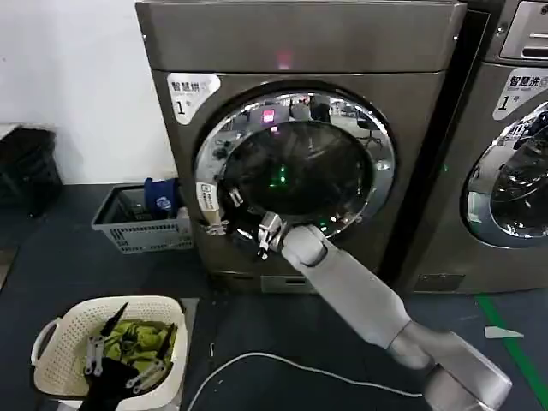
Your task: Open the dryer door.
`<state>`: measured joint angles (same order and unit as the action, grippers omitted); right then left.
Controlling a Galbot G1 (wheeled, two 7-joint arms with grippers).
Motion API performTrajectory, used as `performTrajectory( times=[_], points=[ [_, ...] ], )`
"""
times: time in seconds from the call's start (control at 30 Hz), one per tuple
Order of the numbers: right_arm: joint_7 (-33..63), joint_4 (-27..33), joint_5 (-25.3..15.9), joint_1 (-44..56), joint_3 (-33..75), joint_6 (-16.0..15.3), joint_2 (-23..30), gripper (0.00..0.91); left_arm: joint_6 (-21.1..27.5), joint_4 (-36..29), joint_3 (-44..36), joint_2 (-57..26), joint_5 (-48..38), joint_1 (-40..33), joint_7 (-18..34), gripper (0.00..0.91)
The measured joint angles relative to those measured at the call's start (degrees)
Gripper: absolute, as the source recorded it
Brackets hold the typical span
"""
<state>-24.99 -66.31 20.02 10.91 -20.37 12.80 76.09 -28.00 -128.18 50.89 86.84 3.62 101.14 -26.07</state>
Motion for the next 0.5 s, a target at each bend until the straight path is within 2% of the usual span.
performTrajectory(
  times=[0.2,0.5],
  points=[
    [-2.73,-2.36,3.10,0.97,-0.86,0.87,-2.21,0.907,0.32,0.57,0.69,-0.28,-0.77,-0.81,0.52,0.907],
    [-7.70,-8.34,7.55,2.72,-1.60,1.04,-7.84,0.907,6.22,1.78,2.14,-1.41,-6.96,-4.61,2.29,0.907]
  ],
)
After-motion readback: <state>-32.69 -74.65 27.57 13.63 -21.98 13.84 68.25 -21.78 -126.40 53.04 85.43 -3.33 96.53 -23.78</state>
